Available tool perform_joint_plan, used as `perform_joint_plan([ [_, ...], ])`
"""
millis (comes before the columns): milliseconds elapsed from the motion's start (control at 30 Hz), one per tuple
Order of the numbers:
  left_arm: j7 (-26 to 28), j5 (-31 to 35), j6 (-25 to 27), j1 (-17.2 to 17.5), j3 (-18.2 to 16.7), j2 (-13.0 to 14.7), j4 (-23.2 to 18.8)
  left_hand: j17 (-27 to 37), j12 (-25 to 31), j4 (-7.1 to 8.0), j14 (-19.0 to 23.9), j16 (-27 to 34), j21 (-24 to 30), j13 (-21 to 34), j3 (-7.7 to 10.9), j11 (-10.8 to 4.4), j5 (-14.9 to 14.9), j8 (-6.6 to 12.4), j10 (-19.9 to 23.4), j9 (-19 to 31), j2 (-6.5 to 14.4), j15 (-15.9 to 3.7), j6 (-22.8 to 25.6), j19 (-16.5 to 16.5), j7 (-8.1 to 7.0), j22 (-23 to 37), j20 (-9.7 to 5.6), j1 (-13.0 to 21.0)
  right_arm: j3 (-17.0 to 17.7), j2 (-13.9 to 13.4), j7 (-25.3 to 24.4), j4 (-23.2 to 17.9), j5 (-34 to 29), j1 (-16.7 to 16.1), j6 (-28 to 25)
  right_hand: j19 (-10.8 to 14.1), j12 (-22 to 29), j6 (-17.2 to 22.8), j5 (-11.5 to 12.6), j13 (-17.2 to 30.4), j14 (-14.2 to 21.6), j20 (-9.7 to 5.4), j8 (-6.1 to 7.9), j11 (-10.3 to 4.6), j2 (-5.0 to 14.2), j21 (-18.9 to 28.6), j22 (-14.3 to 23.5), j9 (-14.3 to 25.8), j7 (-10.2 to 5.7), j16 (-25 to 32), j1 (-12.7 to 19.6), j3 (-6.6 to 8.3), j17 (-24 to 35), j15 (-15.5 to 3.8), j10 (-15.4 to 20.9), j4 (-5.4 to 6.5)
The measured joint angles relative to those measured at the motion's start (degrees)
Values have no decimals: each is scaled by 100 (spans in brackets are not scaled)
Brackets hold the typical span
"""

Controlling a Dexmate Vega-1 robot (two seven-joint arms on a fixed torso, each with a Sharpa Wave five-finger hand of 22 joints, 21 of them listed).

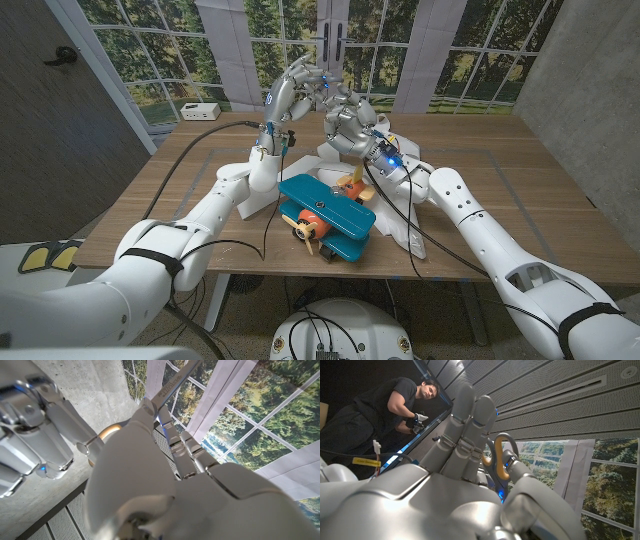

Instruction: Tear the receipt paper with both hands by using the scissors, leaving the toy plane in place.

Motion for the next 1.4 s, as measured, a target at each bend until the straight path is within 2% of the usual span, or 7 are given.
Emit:
perform_joint_plan([
  [267,-3,-11,-7,-6,14,15,0,-1,-2,-7,0,-5,0,-22,-8,0,-1,-25,0,-1,7,0,0,0,0,0,0,-7,-5,-4,1,1,4,-13,5,-20,22,121,7,10,40,20,6,0,19,43,-27,21,1,-33,19,46,4,23,0,-1],
  [500,-5,-3,-19,-14,6,13,16,-5,-2,-7,0,-25,0,-45,-8,0,-2,-25,0,14,7,0,1,0,0,0,0,-8,-18,-4,-20,9,5,-14,6,-50,44,121,22,37,49,29,-46,0,38,86,-53,20,1,-76,39,86,17,12,0,-41],
  [767,-5,94,-44,-14,-31,7,19,-13,-2,-7,0,-40,-10,-74,-8,1,-5,-47,0,14,14,0,27,-10,26,0,11,-16,-20,1,-30,12,4,-14,6,-81,44,214,22,37,49,61,-68,1,84,132,-80,17,-91,-117,84,113,20,11,0,-13],
  [1100,-4,261,-105,17,-179,-48,5,-11,-3,0,0,-19,-34,-98,-15,1,-7,-48,-1,30,13,0,26,-54,25,0,-9,-16,20,39,-108,3,50,-40,41,-133,64,334,22,37,49,72,-68,1,83,196,-107,47,-132,-139,84,131,20,11,0,4],
  [1400,-4,382,-129,35,-238,-68,-28,23,-3,0,0,-19,-34,-98,-15,2,-23,-64,-1,38,12,0,67,-72,-15,0,10,-17,60,48,-201,-80,115,-107,47,-133,64,437,22,-6,100,72,-68,-30,83,241,-132,46,-90,-161,83,154,31,22,32,28],
])
